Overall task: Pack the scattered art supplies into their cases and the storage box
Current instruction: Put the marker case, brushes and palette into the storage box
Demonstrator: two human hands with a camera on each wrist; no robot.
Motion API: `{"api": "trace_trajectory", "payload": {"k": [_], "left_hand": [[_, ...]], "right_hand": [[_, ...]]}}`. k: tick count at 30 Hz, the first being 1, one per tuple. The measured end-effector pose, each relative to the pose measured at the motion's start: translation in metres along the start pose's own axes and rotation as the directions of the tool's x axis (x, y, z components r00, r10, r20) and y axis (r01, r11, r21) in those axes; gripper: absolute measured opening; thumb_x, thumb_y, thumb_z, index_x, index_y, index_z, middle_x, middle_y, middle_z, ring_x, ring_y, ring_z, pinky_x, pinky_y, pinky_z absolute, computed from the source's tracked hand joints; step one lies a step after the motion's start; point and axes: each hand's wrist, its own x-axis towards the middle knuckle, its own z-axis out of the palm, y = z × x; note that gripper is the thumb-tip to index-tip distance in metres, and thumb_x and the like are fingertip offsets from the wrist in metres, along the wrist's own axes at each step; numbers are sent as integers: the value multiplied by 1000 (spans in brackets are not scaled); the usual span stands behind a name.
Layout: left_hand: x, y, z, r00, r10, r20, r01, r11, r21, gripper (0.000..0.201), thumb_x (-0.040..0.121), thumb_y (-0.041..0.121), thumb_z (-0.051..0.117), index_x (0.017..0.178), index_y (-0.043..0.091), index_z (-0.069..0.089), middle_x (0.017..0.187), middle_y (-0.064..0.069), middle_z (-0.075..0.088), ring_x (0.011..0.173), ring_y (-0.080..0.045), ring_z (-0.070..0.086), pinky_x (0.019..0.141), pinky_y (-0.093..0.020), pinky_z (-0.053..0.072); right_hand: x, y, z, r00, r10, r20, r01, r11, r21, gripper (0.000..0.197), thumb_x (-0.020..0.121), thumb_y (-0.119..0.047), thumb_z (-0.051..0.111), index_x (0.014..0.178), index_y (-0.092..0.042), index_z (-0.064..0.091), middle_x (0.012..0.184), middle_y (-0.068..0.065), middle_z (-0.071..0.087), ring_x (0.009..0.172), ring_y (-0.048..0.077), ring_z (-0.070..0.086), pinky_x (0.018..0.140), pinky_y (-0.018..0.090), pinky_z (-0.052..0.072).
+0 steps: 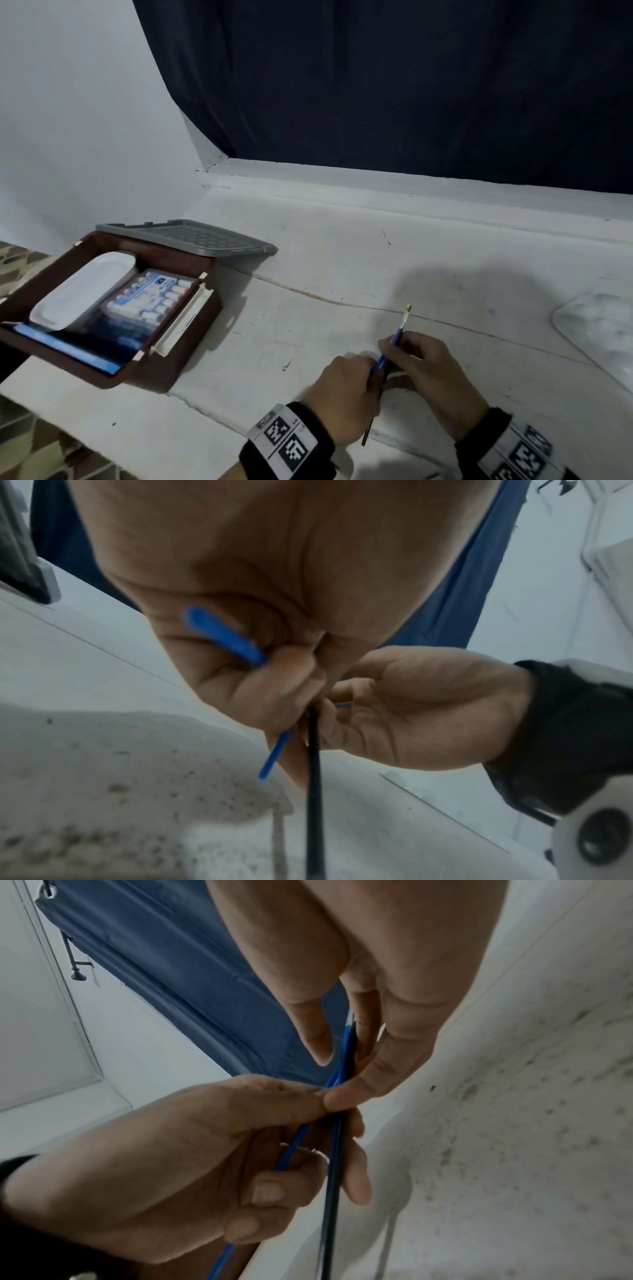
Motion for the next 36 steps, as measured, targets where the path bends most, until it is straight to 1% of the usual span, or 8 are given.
{"api": "trace_trajectory", "payload": {"k": [5,13,15,20,23,27,31,36], "left_hand": [[-5,10,5,1000,-2,1,2,999,36,38,103,42,34,79,20,52,76,-5,62,66,-23,58,63,-38,47],[-3,17,-9,989,-62,-134,-3,897,-442,40,102,47,35,107,23,66,100,0,68,88,-7,60,79,-24,46],[2,22,-15,968,-190,-163,19,703,-711,40,100,51,38,112,26,67,105,1,71,99,-8,64,85,-30,50],[20,43,-29,946,-238,220,168,-221,-961,58,95,54,47,120,5,65,123,-20,66,120,-34,60,100,-42,41],[23,59,-37,935,-131,331,243,-443,-863,67,97,55,41,120,-3,65,125,-23,65,118,-36,60,112,-43,36],[23,67,-45,934,-143,328,233,-453,-860,64,98,49,39,98,-6,72,120,-22,65,103,-36,64,98,-43,47],[13,55,-52,940,-143,309,224,-423,-878,48,99,34,44,82,0,73,85,-13,63,89,-24,56,87,-38,50],[-12,34,-76,976,-93,197,143,-409,-901,55,102,40,32,90,6,75,73,-4,60,60,-18,54,82,-31,43]], "right_hand": [[0,2,-4,996,-69,-50,59,982,-181,14,91,-11,65,84,1,68,75,19,68,64,21,66,62,33,59],[-2,-48,-17,982,-170,-82,166,985,-48,18,101,-17,50,97,-1,55,85,14,74,80,30,72,75,40,60],[-6,-71,-18,970,-230,-74,228,973,-27,16,102,-16,48,98,-1,53,84,17,73,81,32,72,77,40,60],[-19,-126,-10,918,-395,24,396,918,-29,19,103,-11,41,103,6,50,88,26,68,81,37,70,78,41,60],[-26,-142,1,907,-413,77,418,907,-51,17,103,-12,42,106,2,50,89,23,69,82,34,72,79,40,60],[-31,-136,15,909,-399,117,410,907,-96,11,102,-10,45,110,-6,52,91,15,72,86,24,73,79,43,59],[-30,-123,29,921,-358,155,377,919,-117,9,100,-7,47,107,-6,52,89,15,73,87,28,73,73,41,61],[-36,-125,56,931,-313,189,337,935,-111,8,100,-13,50,104,-7,55,86,12,74,75,27,73,58,29,57]]}}
